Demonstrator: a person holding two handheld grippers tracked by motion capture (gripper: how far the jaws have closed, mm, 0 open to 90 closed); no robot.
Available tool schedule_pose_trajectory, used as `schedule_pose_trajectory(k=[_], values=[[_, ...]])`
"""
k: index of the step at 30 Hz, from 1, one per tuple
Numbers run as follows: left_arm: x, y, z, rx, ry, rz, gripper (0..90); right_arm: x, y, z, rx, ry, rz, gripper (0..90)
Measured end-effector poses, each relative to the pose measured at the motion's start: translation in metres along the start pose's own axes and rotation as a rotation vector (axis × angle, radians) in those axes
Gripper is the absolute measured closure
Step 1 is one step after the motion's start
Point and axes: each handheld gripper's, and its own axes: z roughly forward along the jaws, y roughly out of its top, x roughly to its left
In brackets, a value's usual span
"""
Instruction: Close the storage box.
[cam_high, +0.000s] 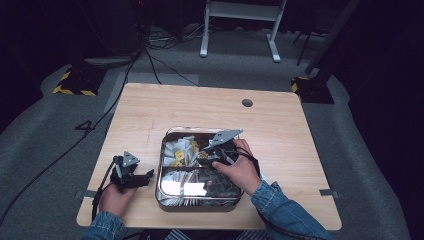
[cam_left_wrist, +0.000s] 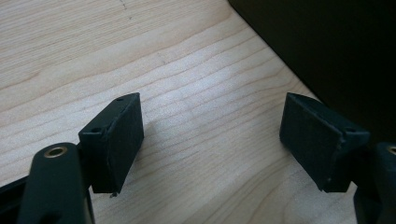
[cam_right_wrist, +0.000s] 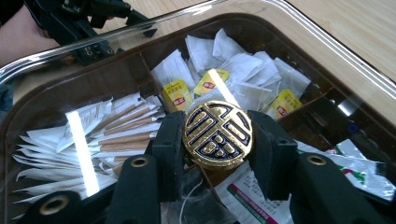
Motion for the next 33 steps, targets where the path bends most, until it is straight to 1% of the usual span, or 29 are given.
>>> schedule_pose_trajectory(k=[4,11,16,21,23,33], values=[[0.000,0.000,0.000,0.000,0.000,-0.001,22.1,0.004,-0.003,0.006,0.010,0.002,-0.010,58.9],[0.000,0.000,0.000,0.000,0.000,0.000,22.1,0.008,-0.007,0.012,0.016,0.015,-0.007,58.9],[0.000,0.000,0.000,0.000,0.000,0.000,22.1,0.009,-0.008,0.015,0.024,0.010,-0.016,58.9],[0.000,0.000,0.000,0.000,0.000,-0.001,22.1,0.010,-0.010,0.016,0.028,0.009,-0.015,58.9],[0.000,0.000,0.000,0.000,0.000,0.000,22.1,0.011,-0.011,0.018,0.032,0.004,-0.023,58.9],[0.000,0.000,0.000,0.000,0.000,0.000,22.1,0.010,-0.013,0.021,0.029,-0.007,-0.036,58.8]])
